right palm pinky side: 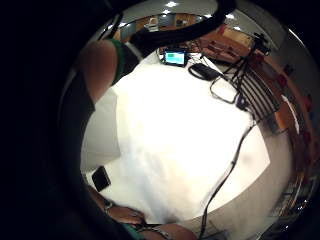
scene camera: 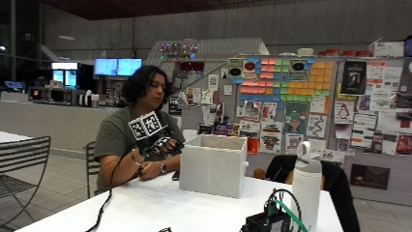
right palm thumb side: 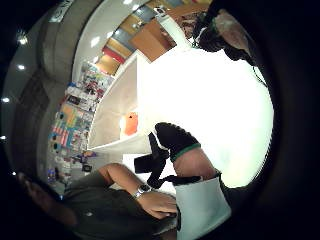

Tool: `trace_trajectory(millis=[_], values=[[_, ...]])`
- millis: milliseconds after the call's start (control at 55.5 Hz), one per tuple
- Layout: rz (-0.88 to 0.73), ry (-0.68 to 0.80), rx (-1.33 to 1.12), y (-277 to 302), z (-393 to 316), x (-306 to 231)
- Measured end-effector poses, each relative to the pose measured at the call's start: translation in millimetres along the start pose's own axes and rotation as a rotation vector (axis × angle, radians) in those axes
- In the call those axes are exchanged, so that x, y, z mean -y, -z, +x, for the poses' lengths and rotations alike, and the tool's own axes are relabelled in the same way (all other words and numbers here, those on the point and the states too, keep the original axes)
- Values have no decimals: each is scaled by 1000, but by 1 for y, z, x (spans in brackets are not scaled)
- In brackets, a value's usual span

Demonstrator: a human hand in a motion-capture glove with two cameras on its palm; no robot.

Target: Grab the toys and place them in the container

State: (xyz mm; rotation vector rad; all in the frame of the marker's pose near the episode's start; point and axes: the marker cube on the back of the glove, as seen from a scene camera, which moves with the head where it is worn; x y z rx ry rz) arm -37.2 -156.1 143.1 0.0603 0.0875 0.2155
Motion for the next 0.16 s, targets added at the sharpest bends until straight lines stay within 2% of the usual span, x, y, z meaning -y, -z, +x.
trace_trajectory(millis=[162], values=[[-6, -10, 1, -10, 11, 2]])
